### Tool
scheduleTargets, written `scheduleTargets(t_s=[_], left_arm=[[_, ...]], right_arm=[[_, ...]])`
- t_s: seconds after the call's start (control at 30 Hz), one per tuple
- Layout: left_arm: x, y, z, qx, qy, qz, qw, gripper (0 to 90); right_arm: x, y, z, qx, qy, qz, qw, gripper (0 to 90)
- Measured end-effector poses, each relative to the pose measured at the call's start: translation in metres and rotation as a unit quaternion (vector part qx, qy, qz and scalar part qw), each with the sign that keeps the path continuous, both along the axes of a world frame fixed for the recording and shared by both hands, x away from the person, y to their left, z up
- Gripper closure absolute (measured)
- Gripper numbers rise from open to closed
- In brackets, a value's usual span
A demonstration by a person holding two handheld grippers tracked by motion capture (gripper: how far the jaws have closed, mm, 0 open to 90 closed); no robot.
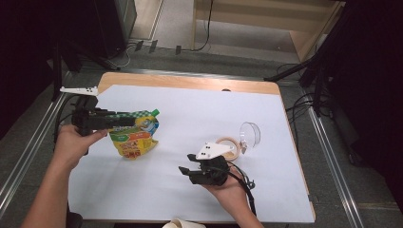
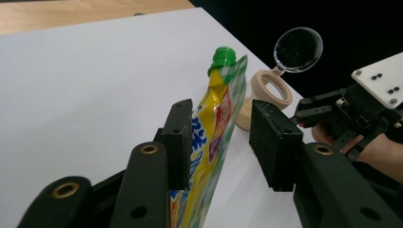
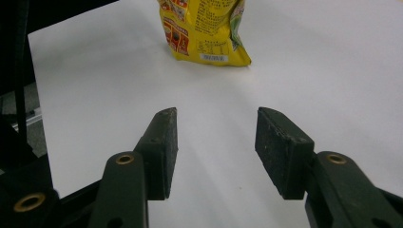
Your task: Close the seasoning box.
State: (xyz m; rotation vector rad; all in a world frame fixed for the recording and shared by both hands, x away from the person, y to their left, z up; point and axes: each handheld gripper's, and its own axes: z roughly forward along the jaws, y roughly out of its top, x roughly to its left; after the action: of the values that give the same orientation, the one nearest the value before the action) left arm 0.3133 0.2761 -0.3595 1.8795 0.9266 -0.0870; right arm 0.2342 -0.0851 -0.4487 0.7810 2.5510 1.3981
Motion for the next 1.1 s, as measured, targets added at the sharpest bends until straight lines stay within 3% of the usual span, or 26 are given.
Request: scheduleTargets(t_s=[0.1, 0.4, 0.5, 0.67, 0.9, 1.1], left_arm=[[0.001, -0.001, 0.01, 0.014, -0.007, -0.001, 0.9999, 59.9], [0.01, 0.008, 0.03, -0.001, -0.011, 0.017, 0.9998, 59.3], [0.014, 0.009, 0.033, 0.008, -0.01, 0.027, 0.9995, 59.0], [0.026, 0.016, 0.027, 0.014, -0.002, 0.04, 0.9991, 57.4], [0.035, 0.031, 0.009, 0.017, 0.015, 0.072, 0.9971, 55.7], [0.037, 0.035, -0.004, 0.024, 0.013, 0.076, 0.9967, 52.6]], right_arm=[[0.002, -0.002, 0.002, -0.002, 0.004, 0.001, 1.0, 51.4], [0.006, -0.009, 0.004, -0.006, 0.02, -0.001, 0.9998, 51.6], [0.007, -0.012, 0.007, -0.006, 0.021, 0.0, 0.9998, 51.8], [0.008, -0.018, 0.012, -0.003, 0.023, 0.0, 0.9997, 52.4], [0.01, -0.033, 0.023, 0.012, 0.026, -0.013, 0.9995, 56.7], [0.013, -0.053, 0.04, 0.028, 0.024, -0.029, 0.9989, 64.7]])
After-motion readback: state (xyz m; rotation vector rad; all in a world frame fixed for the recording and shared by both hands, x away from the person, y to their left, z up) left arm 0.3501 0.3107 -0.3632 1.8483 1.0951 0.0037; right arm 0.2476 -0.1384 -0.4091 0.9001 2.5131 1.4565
